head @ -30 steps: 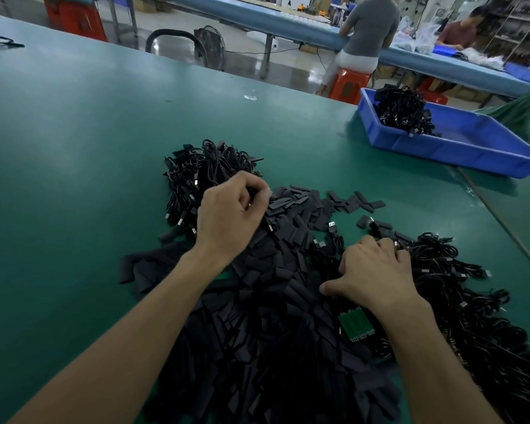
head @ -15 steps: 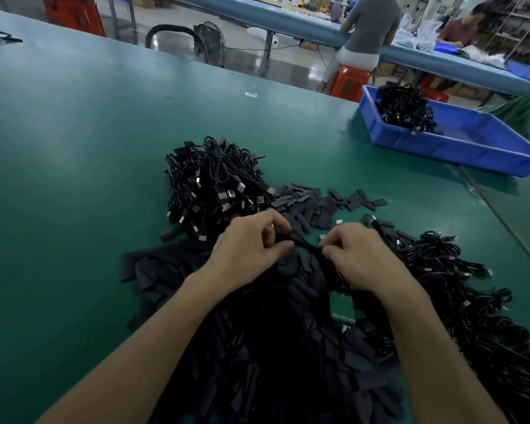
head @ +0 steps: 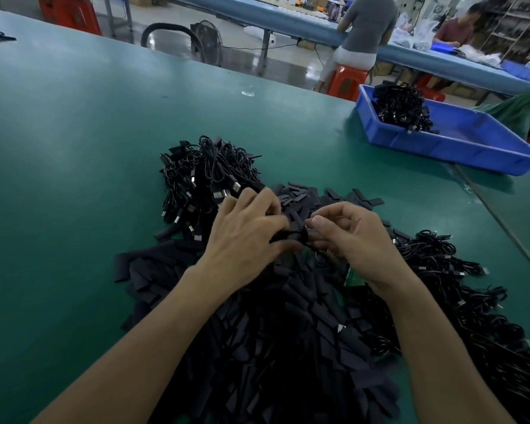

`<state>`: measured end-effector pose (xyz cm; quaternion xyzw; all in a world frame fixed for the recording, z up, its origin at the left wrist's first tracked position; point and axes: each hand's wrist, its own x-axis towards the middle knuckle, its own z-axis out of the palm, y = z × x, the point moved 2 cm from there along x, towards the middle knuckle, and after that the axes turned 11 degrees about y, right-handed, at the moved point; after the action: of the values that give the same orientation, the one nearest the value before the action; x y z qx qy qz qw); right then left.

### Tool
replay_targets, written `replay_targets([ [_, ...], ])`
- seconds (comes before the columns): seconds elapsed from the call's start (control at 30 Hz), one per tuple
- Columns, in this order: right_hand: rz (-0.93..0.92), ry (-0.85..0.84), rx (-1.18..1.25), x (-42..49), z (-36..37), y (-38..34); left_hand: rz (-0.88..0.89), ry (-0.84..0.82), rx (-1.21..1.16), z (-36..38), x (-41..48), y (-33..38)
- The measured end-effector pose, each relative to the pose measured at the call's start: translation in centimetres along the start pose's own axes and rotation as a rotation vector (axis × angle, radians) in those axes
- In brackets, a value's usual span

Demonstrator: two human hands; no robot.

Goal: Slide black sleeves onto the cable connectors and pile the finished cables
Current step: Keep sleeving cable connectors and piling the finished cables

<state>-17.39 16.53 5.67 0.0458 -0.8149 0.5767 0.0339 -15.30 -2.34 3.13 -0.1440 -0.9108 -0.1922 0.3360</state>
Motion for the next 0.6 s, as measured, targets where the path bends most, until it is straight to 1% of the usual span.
replay_targets([
  [0.07, -0.058, -0.096, -0.153, -0.2, -1.1, 0.1, -0.114, -0.073, -0.039, 0.3, -0.1, -0.5],
  [0.1, -0.058, -0.157, -0.174, -0.4, -1.6, 0.0, -0.177, -0.076, -0.068, 0.4, -0.1, -0.7],
  [0.17, -0.04, -0.219, -0.117, -0.6, -2.0, 0.0, -0.275, -0.047, -0.12, 0.3, -0.1, -1.2],
  [0.23, -0.088, -0.166, -0.085, -0.4, -1.9, 0.2, -0.361, -0.057, -0.225, 0.3, 0.2, -1.7],
  [0.3, -0.127, -0.07, -0.101, -0.2, -1.5, 0.4, -0.429, -0.094, -0.405, 0.4, 0.4, -1.7],
  [0.37, -0.133, -0.048, -0.083, -0.2, -1.0, 0.4, -0.49, -0.079, -0.532, 0.4, 0.5, -1.4],
  [0.47, -0.108, -0.094, -0.012, -0.7, -0.1, 0.2, -0.592, -0.004, -0.63, 0.3, 0.3, -1.3],
  [0.53, -0.124, -0.049, -0.017, -1.0, 0.6, 0.4, -0.648, -0.008, -0.683, 0.2, 0.2, -1.2],
  [0.6, -0.161, 0.024, -0.099, -1.3, 1.5, 0.6, -0.672, -0.028, -0.728, 0.3, 0.2, -0.9],
])
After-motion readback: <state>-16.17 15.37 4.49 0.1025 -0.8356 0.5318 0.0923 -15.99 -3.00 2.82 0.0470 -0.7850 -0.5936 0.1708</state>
